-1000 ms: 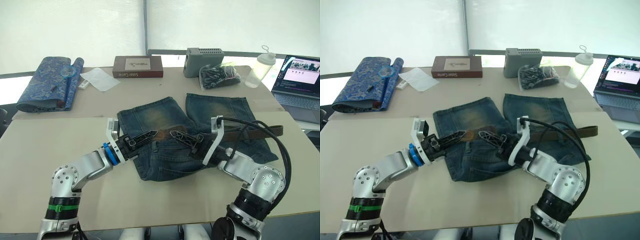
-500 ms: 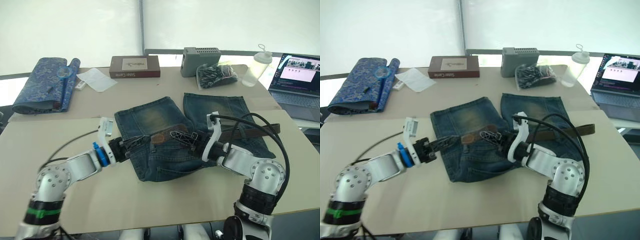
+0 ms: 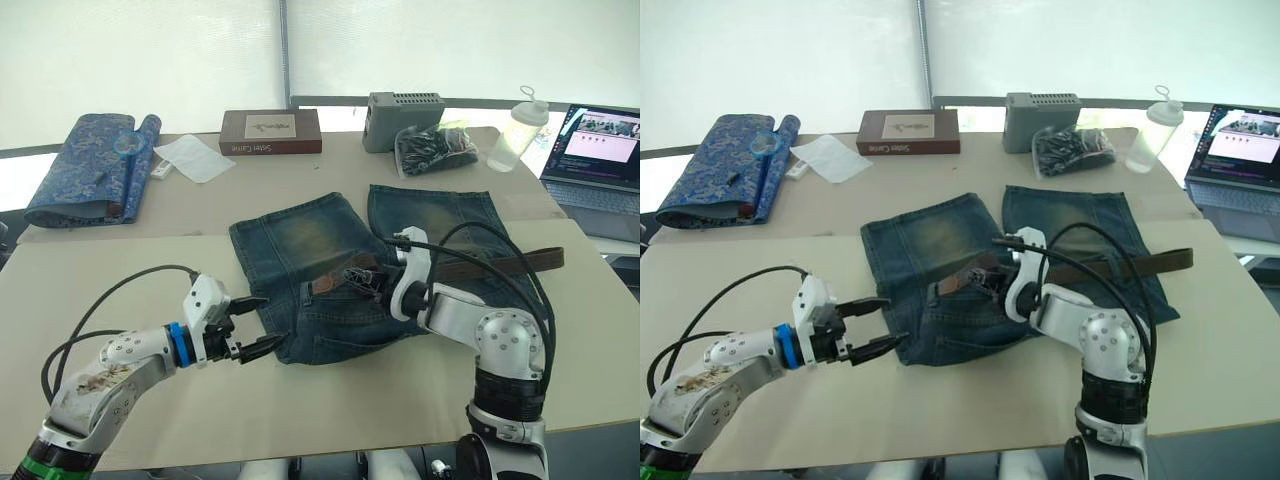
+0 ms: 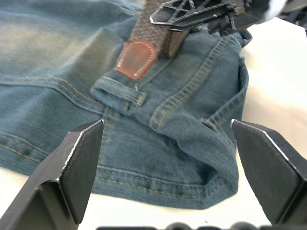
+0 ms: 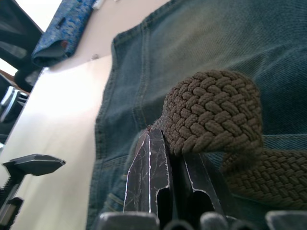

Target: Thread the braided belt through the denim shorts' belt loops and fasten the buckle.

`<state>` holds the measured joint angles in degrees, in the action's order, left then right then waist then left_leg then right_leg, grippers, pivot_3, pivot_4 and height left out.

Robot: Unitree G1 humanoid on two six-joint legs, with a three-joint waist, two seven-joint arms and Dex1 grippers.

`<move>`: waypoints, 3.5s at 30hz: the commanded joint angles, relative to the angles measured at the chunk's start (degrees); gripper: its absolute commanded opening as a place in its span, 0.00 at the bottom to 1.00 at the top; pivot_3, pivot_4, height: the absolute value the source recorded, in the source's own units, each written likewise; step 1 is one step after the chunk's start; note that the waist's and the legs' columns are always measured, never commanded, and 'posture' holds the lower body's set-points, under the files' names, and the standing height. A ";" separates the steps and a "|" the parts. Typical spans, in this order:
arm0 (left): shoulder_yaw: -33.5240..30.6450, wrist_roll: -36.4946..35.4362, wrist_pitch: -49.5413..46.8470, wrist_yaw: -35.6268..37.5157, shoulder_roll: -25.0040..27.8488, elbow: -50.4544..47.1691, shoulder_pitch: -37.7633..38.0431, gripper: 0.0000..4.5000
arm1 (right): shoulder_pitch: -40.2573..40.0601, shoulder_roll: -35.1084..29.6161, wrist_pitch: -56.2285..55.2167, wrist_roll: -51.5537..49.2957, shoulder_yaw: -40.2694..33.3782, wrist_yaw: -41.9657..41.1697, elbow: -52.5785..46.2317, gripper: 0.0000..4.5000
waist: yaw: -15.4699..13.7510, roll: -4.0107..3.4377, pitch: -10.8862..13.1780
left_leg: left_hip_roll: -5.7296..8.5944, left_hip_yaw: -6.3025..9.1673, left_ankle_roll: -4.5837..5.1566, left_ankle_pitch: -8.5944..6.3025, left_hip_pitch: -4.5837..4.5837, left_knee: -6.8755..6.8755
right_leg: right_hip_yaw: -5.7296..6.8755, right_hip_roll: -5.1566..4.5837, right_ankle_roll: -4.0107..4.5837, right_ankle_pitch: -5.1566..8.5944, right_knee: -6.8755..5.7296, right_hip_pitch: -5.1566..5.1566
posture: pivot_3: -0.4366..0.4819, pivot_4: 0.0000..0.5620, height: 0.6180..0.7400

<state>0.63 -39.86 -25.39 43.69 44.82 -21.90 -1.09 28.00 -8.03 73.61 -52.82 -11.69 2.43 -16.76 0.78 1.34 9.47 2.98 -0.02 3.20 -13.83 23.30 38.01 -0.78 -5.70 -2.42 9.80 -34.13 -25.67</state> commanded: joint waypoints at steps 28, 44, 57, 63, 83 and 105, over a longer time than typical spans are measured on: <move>-13.44 -20.87 -23.89 -17.49 -16.99 4.98 -1.40 0.99 | 2.24 13.39 -4.15 7.23 0.24 -1.19 14.23 0.00 | 0.28 0.09 -0.08 | 0.01 0.08 -0.07 0.06 -0.32 0.05 | -0.02 0.12 0.01 -0.01 -0.41 0.14 | 0.48 0.27 1.00; -18.02 -39.09 -31.73 -45.75 -32.09 14.56 -10.68 0.88 | 1.96 16.08 1.37 3.31 -3.61 -0.95 13.41 0.00 | 0.32 0.15 -0.13 | 0.06 0.14 -0.10 0.05 -0.72 0.05 | -0.04 0.19 0.10 0.07 -0.72 0.52 | 0.48 0.27 1.00; -18.50 -39.93 -30.84 -48.12 -35.25 15.74 -11.85 0.04 | 1.71 15.70 2.56 2.66 -3.42 -1.05 12.69 0.00 | 0.13 0.15 -0.12 | 0.06 0.13 -0.14 0.03 -0.73 0.05 | -0.04 0.20 0.16 0.11 -0.68 0.51 | 0.48 0.27 1.00; -19.64 -40.90 -30.79 -48.32 -35.27 15.50 -11.49 0.04 | 1.52 13.35 1.35 4.25 -0.51 -3.42 11.43 0.00 | 0.12 0.15 -0.12 | 0.06 0.13 -0.14 0.03 -0.73 0.05 | -0.04 0.19 0.16 0.12 -0.66 0.51 | 0.48 0.27 1.00; -25.05 -53.65 -30.01 -53.77 -27.37 12.65 -8.02 0.00 | -3.62 -16.68 -19.63 28.95 31.35 -26.12 2.01 0.01 | 0.03 0.24 -0.10 | 0.07 0.13 -0.19 0.06 -0.67 0.13 | -0.02 0.13 0.12 0.21 -0.56 0.52 | 0.48 0.27 1.00; -37.92 -59.34 -28.63 -46.59 -6.64 20.90 3.23 0.00 | -7.99 -17.14 -20.33 30.32 28.38 -29.81 1.09 0.01 | -1.37 0.34 -0.15 | 0.03 0.20 -0.23 0.03 -0.85 0.12 | 0.12 0.00 0.22 0.29 -0.53 0.62 | 0.48 0.27 1.00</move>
<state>-34.29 -99.99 -55.66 -4.06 37.06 -1.47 1.80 21.25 -24.69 50.90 -23.31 17.31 -27.50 -16.68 -0.58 1.68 9.32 3.02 0.18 2.97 -13.80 22.45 38.13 -0.65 -5.72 -2.19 10.10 -34.65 -25.05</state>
